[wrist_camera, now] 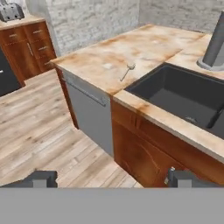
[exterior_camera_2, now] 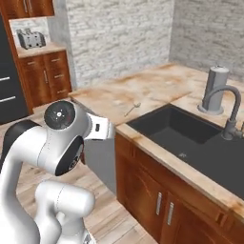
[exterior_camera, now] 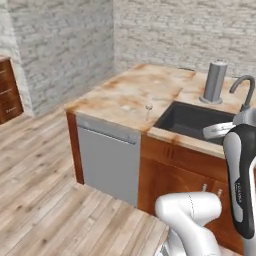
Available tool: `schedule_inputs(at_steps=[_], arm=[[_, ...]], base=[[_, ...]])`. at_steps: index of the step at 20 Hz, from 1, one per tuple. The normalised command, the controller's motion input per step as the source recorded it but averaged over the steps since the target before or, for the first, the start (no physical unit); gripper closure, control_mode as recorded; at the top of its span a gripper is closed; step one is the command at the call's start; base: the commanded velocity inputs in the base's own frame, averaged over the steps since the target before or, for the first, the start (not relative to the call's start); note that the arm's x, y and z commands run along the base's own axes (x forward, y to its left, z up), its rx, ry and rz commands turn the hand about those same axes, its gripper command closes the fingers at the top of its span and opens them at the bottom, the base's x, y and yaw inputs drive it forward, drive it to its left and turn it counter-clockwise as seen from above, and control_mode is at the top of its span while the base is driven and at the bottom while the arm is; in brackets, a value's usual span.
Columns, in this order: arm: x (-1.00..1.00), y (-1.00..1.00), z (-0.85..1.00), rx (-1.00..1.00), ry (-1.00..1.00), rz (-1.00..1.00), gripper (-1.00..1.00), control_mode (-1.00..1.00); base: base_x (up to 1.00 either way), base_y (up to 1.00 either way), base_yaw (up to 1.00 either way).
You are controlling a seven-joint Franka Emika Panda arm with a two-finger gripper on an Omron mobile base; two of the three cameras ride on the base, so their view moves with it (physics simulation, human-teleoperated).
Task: Grab the spray bottle from the cabinet, then place it next to the cutting board for sanitizing. Then grab the dish brush from the countertop next to the sink and place it next to the cutting board.
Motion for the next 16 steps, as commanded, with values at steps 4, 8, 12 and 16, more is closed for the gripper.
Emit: schedule_inputs(at_steps=[4, 8, 12, 16], arm=[[0.0, 0.0, 0.0, 0.0, 0.0, 0.0, -1.0, 1.0], [0.0, 0.0, 0.0, 0.0, 0.0, 0.0, -1.0, 1.0], [0.0, 0.0, 0.0, 0.0, 0.0, 0.0, -1.0, 1.0], [0.0, 0.0, 0.0, 0.0, 0.0, 0.0, -1.0, 1.0]], base=[[0.94, 1.0, -0.58], [0.99, 1.0, -0.56], [0.96, 0.97, -0.44], [0.42, 0.53, -0.05]])
